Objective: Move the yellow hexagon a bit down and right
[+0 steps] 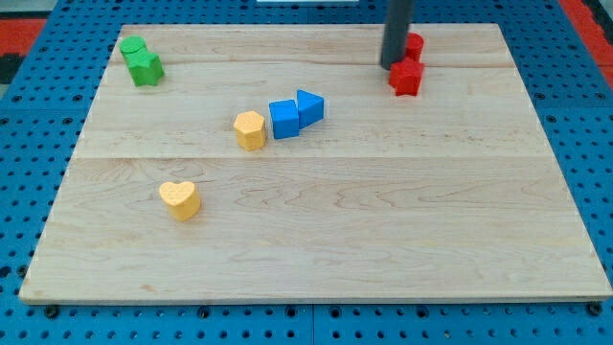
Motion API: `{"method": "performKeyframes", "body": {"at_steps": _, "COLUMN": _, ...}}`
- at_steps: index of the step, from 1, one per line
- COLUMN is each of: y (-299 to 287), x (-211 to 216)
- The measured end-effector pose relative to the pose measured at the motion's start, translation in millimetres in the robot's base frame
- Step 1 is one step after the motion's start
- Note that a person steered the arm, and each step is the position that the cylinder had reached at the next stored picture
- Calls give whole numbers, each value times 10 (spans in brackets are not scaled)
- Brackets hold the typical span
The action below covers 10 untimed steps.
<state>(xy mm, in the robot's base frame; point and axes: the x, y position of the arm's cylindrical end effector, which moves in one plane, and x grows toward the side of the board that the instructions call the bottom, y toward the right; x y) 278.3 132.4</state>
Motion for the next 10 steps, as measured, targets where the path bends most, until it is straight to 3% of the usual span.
{"method": "performKeyframes", "body": {"at_steps": 1, "y": 52, "x": 78}}
{"method": "performKeyframes", "body": {"at_steps": 3, "y": -1649, "x": 113}}
{"method": "performKeyframes", "body": {"at_steps": 5, "y": -1830, "x": 1125}}
{"method": "performKeyframes", "body": {"at_steps": 6, "y": -2375, "x": 1110}}
{"method": "performKeyframes", "body": {"at_steps": 7, "y": -2548, "x": 1312}}
{"method": "performKeyframes", "body": {"at_steps": 8, "y": -1897, "x": 1636}}
{"method": "performKeyframes", "body": {"at_steps": 9, "y": -2256, "x": 1828}}
{"method": "performKeyframes", "body": {"at_steps": 10, "y": -2905, "x": 1581}}
